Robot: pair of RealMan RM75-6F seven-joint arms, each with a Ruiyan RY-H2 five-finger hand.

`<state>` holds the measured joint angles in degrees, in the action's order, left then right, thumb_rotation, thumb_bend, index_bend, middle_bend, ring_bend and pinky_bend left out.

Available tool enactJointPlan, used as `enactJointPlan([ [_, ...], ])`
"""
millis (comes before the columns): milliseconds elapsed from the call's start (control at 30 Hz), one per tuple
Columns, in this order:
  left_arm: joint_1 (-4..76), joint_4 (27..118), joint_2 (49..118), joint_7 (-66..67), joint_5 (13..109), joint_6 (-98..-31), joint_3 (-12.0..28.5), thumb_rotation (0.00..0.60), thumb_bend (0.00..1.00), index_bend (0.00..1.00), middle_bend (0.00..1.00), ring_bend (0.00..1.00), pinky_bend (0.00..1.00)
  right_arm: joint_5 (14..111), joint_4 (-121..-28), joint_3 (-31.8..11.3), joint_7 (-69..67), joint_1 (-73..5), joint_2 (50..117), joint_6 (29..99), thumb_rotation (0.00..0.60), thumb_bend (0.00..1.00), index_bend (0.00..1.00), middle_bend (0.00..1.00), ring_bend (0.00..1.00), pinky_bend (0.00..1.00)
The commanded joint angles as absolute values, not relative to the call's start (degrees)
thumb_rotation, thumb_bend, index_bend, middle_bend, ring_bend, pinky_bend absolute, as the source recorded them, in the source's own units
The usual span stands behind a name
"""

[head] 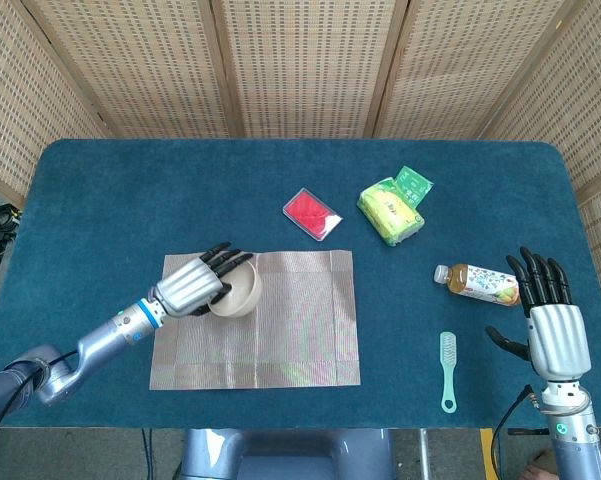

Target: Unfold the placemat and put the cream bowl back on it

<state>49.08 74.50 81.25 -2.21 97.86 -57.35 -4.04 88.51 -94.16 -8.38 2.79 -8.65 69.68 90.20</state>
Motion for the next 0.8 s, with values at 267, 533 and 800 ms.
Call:
enactJointPlan([
  [267,53.6,91.7,76.7,25.6,90.1,-41.2,-3.1,0.600,0.40,0.70,0.00,0.00,0.00,88.5,-94.4,-8.5,2.1,-8.4,69.2,90.6,0.600,0.00,0.00,0.00,0.00,0.00],
  [533,53.2,90.8,79.0,32.5,84.7,-39.4,-2.1,0.600,0.40,0.69,0.00,0.00,0.00,88.5,-94.5,-8.4,2.1,-8.5,69.2,90.3,0.600,0.00,0.00,0.00,0.00,0.00],
  [800,54.0,89.5,81.9,37.5,80.7,-38.5,-1.1,0.600,0.40,0.67,0.00,0.00,0.00,88.4,-94.5,-8.5,2.2,-8.5,69.2,90.3,0.600,0.00,0.00,0.00,0.00,0.00],
])
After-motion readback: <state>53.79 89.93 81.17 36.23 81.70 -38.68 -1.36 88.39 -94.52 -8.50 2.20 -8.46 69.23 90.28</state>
